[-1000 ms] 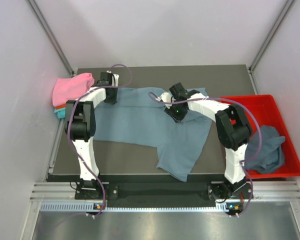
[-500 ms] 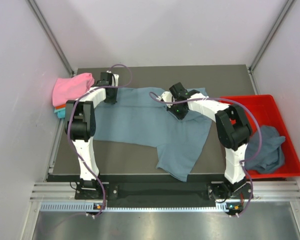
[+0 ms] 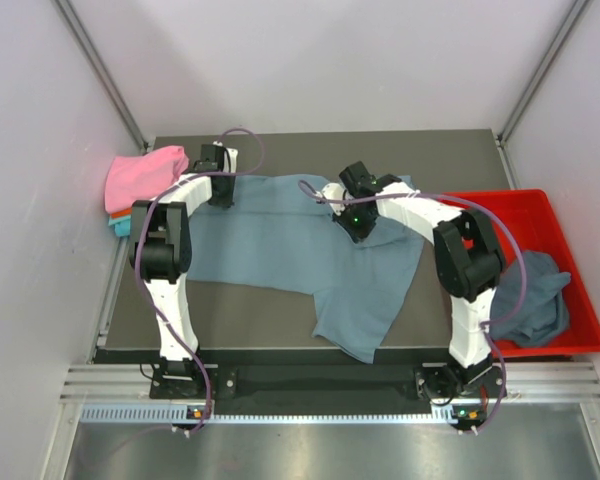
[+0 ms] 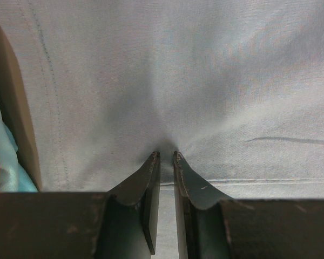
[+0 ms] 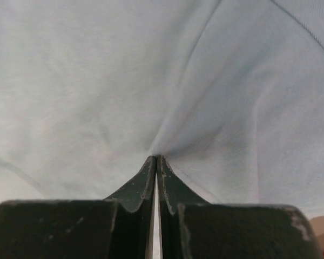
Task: Fold and stack the t-shirts
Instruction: Fold the tshirt
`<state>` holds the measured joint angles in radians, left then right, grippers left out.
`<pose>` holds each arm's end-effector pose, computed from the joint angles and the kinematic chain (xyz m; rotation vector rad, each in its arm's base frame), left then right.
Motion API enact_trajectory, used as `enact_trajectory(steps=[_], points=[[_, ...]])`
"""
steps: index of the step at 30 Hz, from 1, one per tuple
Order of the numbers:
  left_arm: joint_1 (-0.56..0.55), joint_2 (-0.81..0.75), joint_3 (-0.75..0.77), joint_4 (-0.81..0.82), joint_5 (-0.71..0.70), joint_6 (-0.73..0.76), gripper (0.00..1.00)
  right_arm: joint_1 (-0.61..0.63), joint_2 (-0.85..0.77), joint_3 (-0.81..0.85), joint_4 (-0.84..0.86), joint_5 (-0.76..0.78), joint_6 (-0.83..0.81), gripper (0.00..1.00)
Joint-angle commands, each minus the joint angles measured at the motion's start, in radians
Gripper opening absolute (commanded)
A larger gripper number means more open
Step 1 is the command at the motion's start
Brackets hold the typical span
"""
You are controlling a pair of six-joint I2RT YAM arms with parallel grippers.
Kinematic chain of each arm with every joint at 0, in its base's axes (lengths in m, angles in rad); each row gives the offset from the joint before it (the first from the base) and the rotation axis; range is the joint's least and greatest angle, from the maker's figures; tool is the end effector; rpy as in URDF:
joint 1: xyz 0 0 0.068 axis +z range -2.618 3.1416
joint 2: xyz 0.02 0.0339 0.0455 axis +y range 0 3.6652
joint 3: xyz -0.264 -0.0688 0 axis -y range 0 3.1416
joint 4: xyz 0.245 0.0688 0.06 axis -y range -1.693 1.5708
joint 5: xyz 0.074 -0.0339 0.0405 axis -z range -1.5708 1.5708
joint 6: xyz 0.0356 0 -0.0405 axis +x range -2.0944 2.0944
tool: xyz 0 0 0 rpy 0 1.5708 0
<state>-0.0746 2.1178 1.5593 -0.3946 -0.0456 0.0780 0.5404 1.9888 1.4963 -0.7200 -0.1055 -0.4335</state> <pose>0.4592 -0.0327 0.1707 0.1740 2.5174 0.0589 0.3495 0.2140 0.1893 -1.3264 2.4483 0.1737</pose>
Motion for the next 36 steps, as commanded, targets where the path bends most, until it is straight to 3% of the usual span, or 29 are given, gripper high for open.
enact_trajectory(steps=[1,5,12,13,14,17,24,28,32,36], points=[[-0.001,-0.041,0.002,-0.004,-0.008,0.000,0.21,-0.008,-0.093,0.103,-0.127,-0.140,0.016,0.00],[-0.002,-0.035,0.004,-0.003,-0.004,-0.003,0.21,-0.011,-0.126,0.128,-0.162,-0.223,0.019,0.00],[-0.013,-0.030,0.013,-0.003,-0.004,-0.004,0.21,-0.020,-0.091,0.125,-0.190,-0.229,0.009,0.01],[-0.013,-0.030,0.012,-0.003,-0.004,-0.003,0.21,-0.028,-0.079,0.127,-0.197,-0.223,0.010,0.06],[-0.013,-0.030,0.015,-0.004,-0.005,-0.003,0.21,-0.034,-0.065,0.127,-0.199,-0.221,0.013,0.24],[-0.013,-0.032,0.013,-0.004,-0.007,0.003,0.21,-0.072,-0.062,0.139,-0.188,-0.229,0.048,0.38],[-0.013,-0.042,0.010,-0.009,-0.016,0.011,0.21,-0.236,-0.009,0.333,-0.125,-0.191,0.160,0.39],[-0.013,-0.051,0.015,-0.015,-0.025,0.019,0.20,-0.354,0.124,0.490,-0.114,-0.174,0.182,0.39],[-0.013,-0.062,0.008,-0.021,-0.042,0.029,0.20,-0.407,0.232,0.608,-0.119,-0.149,0.190,0.39],[-0.011,-0.076,-0.011,-0.020,-0.068,0.048,0.21,-0.431,0.288,0.621,-0.111,-0.134,0.193,0.39]])
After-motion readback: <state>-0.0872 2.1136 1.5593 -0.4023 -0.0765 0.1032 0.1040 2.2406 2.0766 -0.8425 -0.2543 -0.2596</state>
